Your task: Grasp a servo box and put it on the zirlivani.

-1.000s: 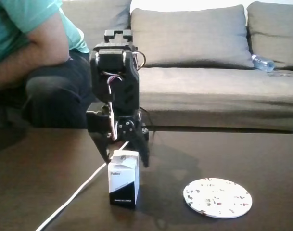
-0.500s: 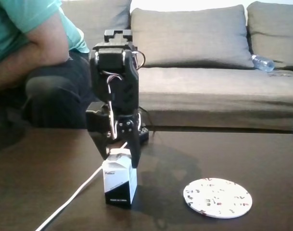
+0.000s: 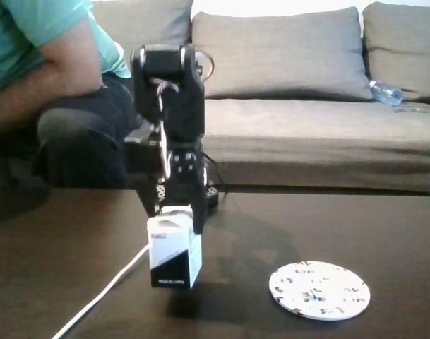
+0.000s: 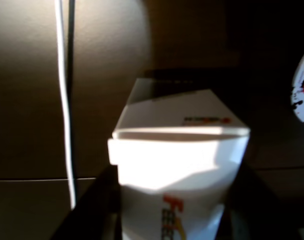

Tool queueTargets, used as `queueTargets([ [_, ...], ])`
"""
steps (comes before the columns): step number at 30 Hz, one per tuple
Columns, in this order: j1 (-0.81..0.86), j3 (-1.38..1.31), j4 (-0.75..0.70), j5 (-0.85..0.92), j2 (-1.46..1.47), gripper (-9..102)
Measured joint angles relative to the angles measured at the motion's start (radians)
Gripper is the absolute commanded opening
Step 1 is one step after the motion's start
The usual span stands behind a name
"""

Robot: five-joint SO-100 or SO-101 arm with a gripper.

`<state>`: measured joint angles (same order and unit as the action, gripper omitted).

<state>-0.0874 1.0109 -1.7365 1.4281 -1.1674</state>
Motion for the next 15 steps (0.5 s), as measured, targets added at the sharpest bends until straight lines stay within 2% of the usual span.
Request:
queueTargets([
  [15, -0.299, -0.002, 0.0, -0.141, -0.106, 18],
])
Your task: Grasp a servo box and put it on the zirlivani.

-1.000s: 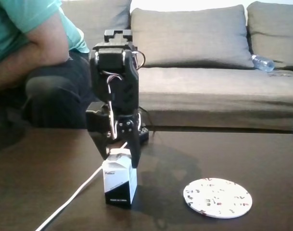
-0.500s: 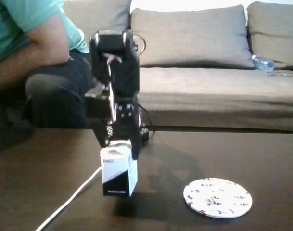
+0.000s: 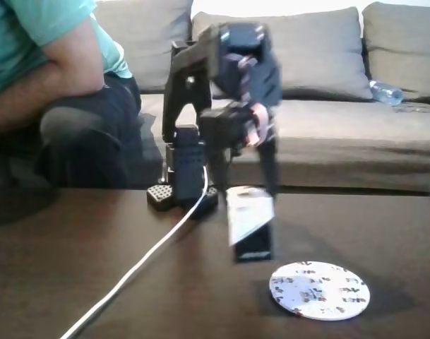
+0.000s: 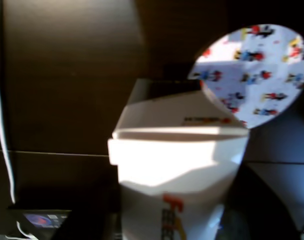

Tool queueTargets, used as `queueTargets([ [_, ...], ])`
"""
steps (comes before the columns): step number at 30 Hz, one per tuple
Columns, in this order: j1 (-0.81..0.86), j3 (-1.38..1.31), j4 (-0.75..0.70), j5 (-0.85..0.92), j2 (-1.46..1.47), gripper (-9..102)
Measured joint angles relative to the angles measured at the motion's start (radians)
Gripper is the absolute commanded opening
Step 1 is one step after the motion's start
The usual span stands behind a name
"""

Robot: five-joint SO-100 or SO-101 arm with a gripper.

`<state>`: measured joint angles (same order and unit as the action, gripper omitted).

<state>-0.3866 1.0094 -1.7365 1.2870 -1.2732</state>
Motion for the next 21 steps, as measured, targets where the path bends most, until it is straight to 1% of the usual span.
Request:
queueTargets([
  [15, -0.184, 0.0, 0.0, -0.092, -0.006, 18],
  [21, -0.187, -0.009, 0.023, -0.123, 0.061, 18],
])
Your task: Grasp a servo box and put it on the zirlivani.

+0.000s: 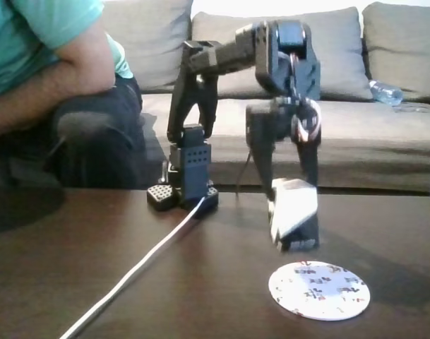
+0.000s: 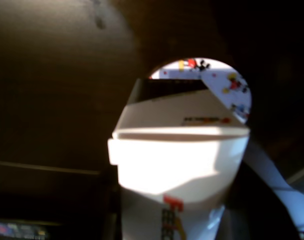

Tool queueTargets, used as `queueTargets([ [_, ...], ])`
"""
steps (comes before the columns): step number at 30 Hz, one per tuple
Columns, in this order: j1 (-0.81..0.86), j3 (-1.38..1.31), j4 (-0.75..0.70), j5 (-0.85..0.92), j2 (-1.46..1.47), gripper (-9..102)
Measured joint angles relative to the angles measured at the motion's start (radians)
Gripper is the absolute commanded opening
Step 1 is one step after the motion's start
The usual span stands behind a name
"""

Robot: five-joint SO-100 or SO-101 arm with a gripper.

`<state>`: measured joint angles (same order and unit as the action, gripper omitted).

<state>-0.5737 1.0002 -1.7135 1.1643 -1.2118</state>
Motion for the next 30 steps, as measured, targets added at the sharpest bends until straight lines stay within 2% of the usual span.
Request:
queueTargets([
  [10, -0.026, -0.055, 0.072, -0.025, 0.091, 18],
  [20, -0.043, -0.213, 0.018, -0.043, 0.21, 19],
  [25, -0.044, -0.275, -0.012, -0.043, 0.219, 31],
  [30, -0.044, -0.282, -0.014, -0.049, 0.219, 32],
])
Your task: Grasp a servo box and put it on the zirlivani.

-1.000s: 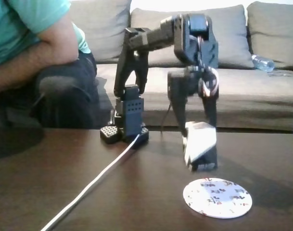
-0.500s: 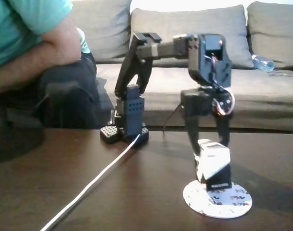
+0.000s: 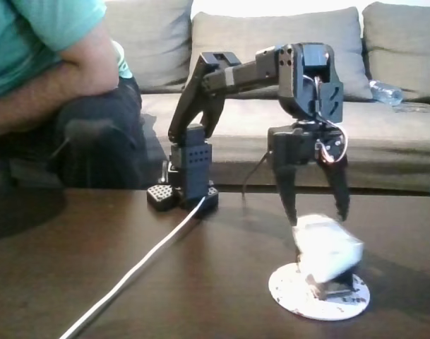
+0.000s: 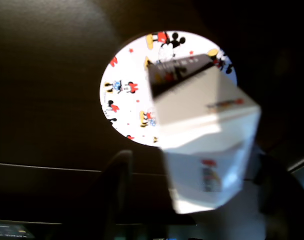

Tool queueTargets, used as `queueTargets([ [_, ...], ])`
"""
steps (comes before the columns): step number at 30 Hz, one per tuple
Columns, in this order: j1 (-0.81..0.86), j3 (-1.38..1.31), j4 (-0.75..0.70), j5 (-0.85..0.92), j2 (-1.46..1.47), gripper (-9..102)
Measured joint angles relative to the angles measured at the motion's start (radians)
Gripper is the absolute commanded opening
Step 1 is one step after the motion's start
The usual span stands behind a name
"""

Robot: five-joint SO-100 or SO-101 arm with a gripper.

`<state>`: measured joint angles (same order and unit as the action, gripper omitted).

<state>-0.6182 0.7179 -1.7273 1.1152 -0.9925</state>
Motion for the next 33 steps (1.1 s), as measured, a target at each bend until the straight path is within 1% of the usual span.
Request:
queueTargets([
  [14, 0.003, 0.0, -0.006, 0.0, 0.0, 32],
  [20, -0.017, -0.055, -0.009, -0.012, -0.006, 32],
  [24, -0.057, -0.058, -0.009, -0.021, -0.067, 32],
  [28, -0.052, -0.058, -0.009, -0.057, -0.17, 31],
  [29, -0.04, -0.058, -0.009, -0.078, -0.202, 28],
  [30, -0.023, -0.048, -0.009, -0.1, -0.238, 22],
  [33, 0.071, 0.017, -0.009, -0.178, -0.337, 1],
])
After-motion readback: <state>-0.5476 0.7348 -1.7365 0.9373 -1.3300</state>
